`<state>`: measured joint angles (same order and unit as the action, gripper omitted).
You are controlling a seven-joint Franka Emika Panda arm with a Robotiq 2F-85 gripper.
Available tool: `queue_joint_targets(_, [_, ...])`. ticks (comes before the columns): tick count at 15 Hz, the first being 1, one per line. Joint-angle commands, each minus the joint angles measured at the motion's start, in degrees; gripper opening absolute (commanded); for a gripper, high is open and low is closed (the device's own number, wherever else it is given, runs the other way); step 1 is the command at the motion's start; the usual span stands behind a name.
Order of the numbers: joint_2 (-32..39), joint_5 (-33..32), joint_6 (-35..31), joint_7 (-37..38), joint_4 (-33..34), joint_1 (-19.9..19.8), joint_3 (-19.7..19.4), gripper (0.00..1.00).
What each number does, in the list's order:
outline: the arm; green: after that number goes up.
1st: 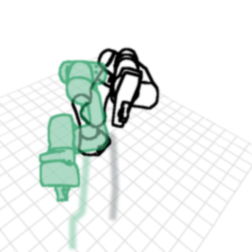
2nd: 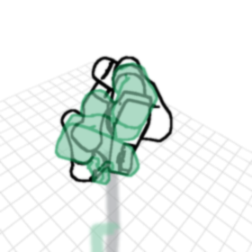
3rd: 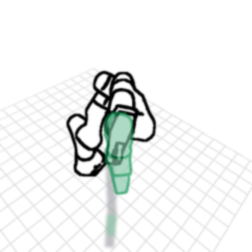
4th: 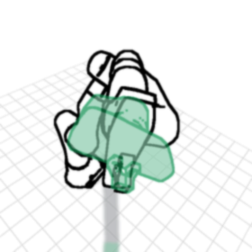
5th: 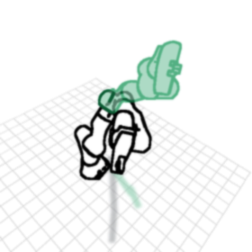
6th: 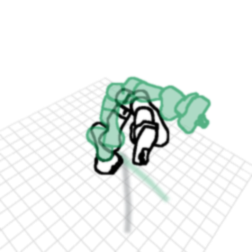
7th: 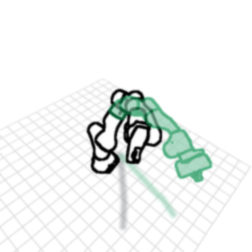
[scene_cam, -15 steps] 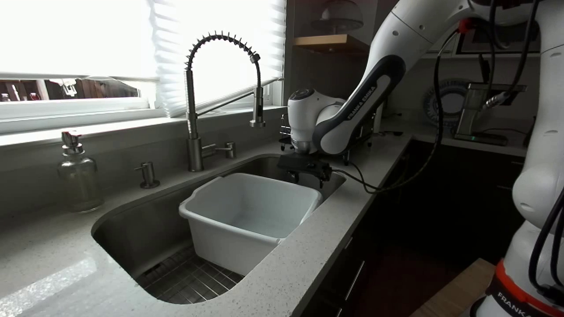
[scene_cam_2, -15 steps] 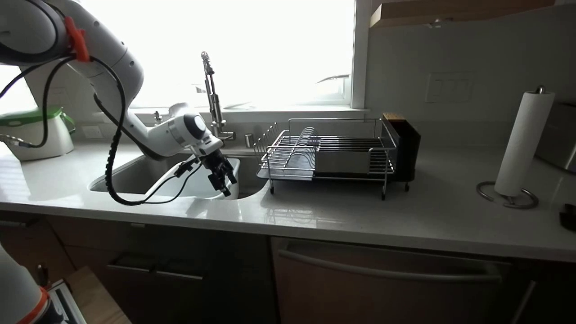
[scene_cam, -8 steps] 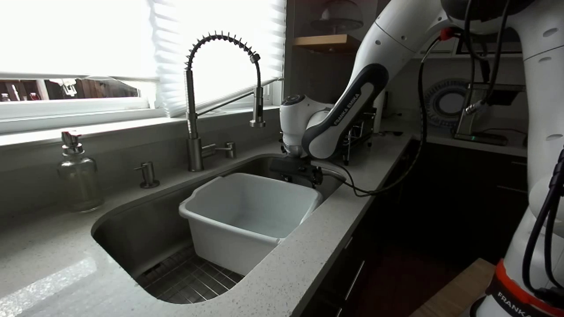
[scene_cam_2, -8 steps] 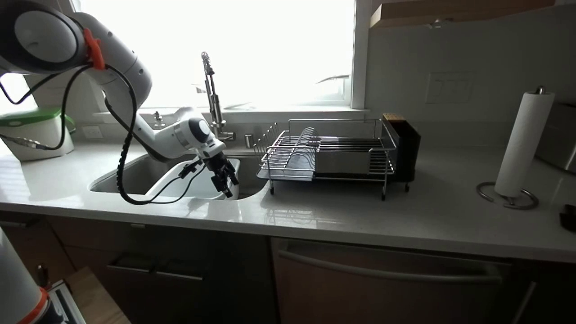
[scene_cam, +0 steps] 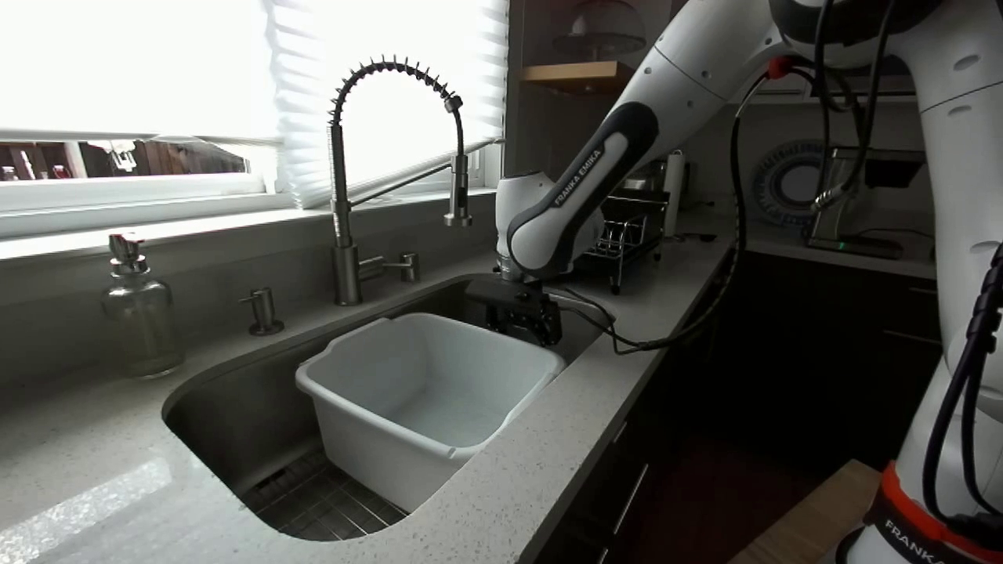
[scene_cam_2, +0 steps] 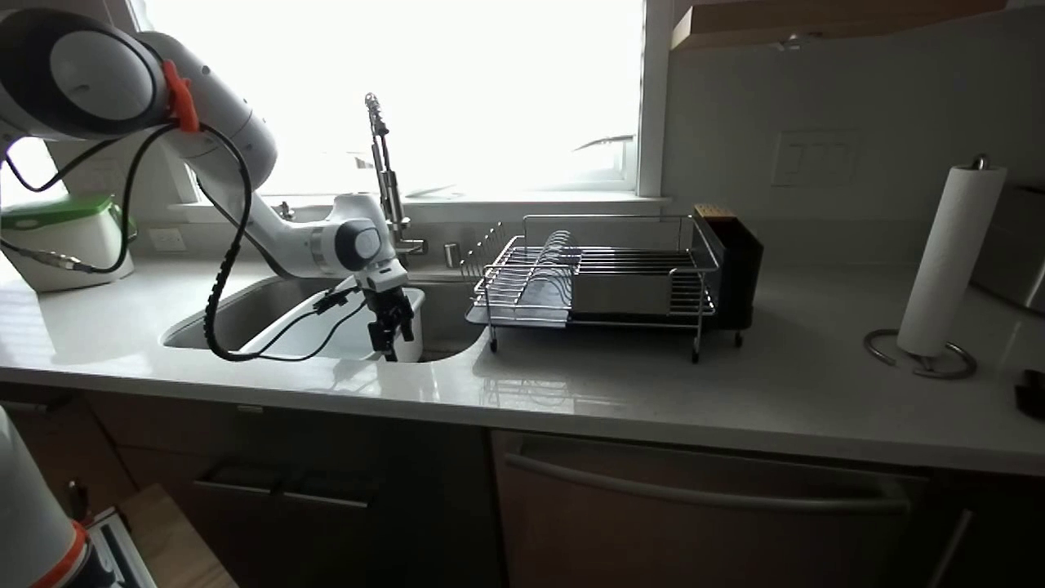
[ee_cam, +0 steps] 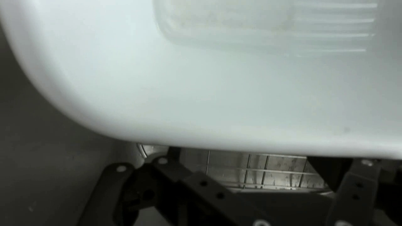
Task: Move the white tub to the left side of the sink
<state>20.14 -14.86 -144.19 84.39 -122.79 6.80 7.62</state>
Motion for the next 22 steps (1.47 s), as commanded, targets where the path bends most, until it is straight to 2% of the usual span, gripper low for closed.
queue_joint_targets(1, [0.3, 10.2, 3.2, -6.1, 0.9, 2.0, 0.9, 1.0])
queue_joint_targets(5, [0.9, 16.0, 5.9, -9.6, 1.7, 4.1, 1.2, 1.0])
queue_joint_targets(16, [5.1, 17.1, 11.7, -9.0, 6.7, 10.9, 2.3, 1.0])
queue_joint_targets(18, [6.0, 16.4, 12.1, -8.3, 7.7, 12.0, 2.0, 1.0])
queue_joint_targets(22, [5.7, 6.6, 11.5, -3.9, 9.7, 15.5, -3.2, 1.0])
